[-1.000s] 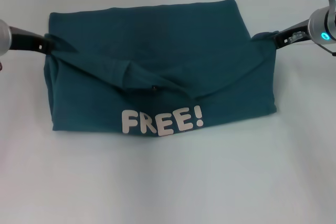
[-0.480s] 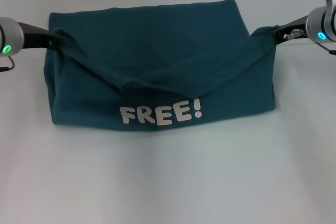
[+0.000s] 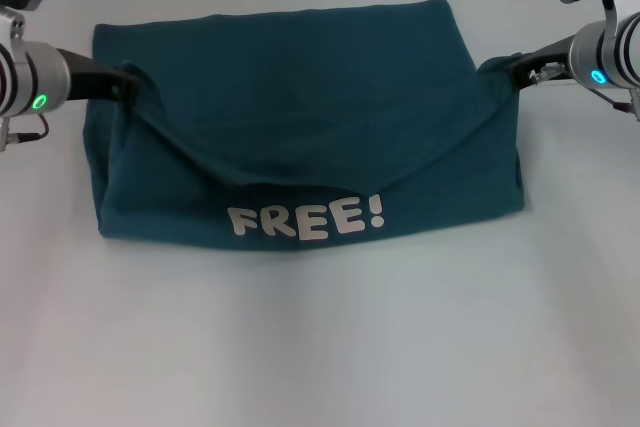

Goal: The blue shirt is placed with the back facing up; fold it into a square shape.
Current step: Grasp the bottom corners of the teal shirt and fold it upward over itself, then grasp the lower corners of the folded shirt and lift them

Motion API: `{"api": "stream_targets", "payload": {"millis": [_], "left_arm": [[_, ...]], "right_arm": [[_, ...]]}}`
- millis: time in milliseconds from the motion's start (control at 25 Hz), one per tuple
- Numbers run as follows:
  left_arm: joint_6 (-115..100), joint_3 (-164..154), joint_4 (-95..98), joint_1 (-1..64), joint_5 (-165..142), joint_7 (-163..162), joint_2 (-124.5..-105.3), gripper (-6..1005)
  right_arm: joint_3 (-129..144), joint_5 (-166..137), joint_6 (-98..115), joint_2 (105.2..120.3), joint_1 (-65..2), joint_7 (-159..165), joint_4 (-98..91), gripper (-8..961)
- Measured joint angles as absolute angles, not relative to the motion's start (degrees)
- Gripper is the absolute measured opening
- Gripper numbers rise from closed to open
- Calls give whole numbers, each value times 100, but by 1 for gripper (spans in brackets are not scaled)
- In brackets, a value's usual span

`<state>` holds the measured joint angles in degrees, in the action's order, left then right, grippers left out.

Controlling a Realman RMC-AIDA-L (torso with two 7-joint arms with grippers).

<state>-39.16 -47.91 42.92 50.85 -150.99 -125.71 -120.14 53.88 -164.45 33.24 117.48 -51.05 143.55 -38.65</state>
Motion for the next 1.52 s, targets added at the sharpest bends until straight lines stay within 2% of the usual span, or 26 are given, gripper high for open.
{"api": "stream_targets", "payload": {"millis": [240,480,720,800,1240,1480,1520], "left_arm": [[-3609,-4791,4024,5196,-15099,-12511,-12038,152],[-3236,-4786,4027,5150,-15103,-12521,-12151,155],[-3121,-4744,4007,5118,-15100,-12560,-12155,158],[-3118,-4749,3977,5114,-15099,-12561,-12153,291],[-3605,-4728,4094,5040,-14391,-12441,-12016,823],[-4967,-4711,4723,4724,-14184,-12412,-11948,946],[-5257,-4698,4908,4604,-14159,-12455,-11944,946]], "right_arm": [[5340,-16444,3176,11763,-5105,14419,-3752,7],[5351,-16438,3028,11789,-5053,14421,-3721,17],[5342,-16435,2951,11806,-5045,14421,-3718,230],[5340,-16435,2947,11815,-5045,14422,-3717,452],[5369,-16435,2980,11918,-5045,14376,-3739,726],[5360,-16437,3937,11918,-4963,14367,-4259,930],[5353,-16435,4178,11923,-4915,14368,-4428,929]]}}
